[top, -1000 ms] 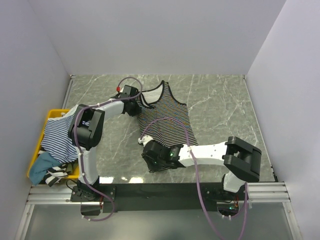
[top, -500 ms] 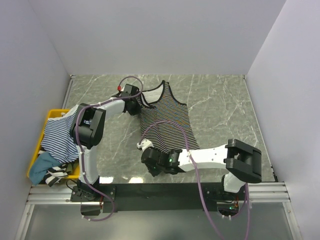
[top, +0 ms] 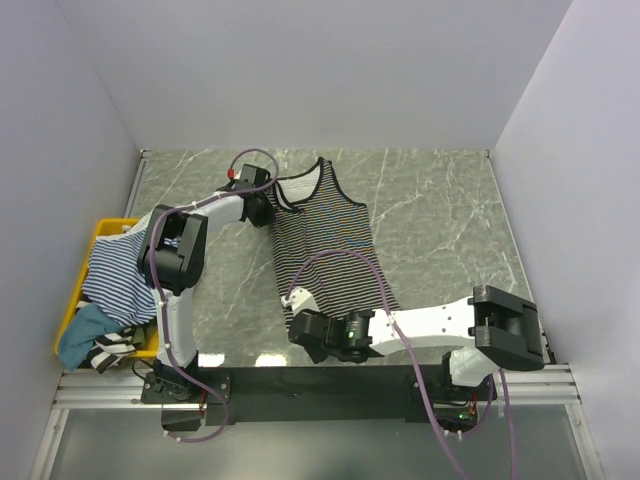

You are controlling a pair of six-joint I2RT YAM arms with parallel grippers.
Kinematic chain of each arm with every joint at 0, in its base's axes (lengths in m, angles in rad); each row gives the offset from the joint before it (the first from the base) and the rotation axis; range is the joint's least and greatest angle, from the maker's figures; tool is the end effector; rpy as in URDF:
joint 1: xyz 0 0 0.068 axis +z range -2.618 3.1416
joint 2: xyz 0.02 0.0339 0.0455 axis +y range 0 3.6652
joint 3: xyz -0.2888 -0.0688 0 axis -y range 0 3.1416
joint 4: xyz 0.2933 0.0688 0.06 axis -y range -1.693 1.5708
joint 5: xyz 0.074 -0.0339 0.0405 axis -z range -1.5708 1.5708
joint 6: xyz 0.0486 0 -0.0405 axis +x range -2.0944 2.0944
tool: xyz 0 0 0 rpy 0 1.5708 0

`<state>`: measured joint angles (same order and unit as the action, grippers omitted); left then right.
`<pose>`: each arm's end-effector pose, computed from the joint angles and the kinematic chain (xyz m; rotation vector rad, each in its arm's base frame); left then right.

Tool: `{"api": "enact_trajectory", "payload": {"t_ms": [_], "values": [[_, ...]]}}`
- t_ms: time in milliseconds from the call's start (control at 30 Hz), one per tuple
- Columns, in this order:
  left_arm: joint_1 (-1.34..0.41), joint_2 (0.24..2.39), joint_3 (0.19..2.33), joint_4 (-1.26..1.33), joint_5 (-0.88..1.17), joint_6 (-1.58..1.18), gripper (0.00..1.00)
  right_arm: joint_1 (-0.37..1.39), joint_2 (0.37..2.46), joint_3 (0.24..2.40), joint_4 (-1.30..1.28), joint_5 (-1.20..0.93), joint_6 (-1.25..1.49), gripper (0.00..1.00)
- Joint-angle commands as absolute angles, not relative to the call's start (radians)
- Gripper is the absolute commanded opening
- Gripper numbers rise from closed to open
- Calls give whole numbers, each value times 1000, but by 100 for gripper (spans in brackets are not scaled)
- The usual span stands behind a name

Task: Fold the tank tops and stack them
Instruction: Fold the tank top

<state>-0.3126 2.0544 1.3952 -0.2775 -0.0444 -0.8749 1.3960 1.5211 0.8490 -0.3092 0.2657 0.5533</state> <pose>0.4721 -0.1503 0.1382 -0.7282 2.4541 -0.4228 0.0716 0.3323 0.1658 -0.9524 2.3790 0.4511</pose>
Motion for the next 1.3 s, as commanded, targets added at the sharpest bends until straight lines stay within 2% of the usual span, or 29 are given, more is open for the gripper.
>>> {"api": "enact_trajectory", "payload": {"t_ms": [0,233,433,600,933,1000,1033,1100,1133,1267], "values": [[-311,2066,1401,-282,-29,-844,0,1399,1502,955,-307,343,536,20],[-310,2071,1397,-278,-20,-841,1,1338,1667,1124,-308,359,402,39],[-310,2074,1397,-270,-12,-842,1,1289,1756,1161,-302,298,348,46],[-310,2077,1396,-264,-8,-842,1,1269,1786,1167,-288,255,330,47],[-310,2083,1407,-267,-9,-844,1,1284,1741,1103,-265,201,368,34],[-310,2086,1408,-268,-8,-842,1,1285,1736,1088,-267,207,376,26],[-310,2086,1410,-268,-8,-842,1,1287,1729,1083,-268,213,383,12],[-308,2088,1410,-268,-8,-844,0,1292,1721,1066,-268,218,391,7],[-308,2089,1413,-268,-8,-844,1,1293,1709,1062,-273,224,396,2],[-302,2095,1420,-276,-8,-836,1,1322,1651,1019,-293,300,419,0]]}}
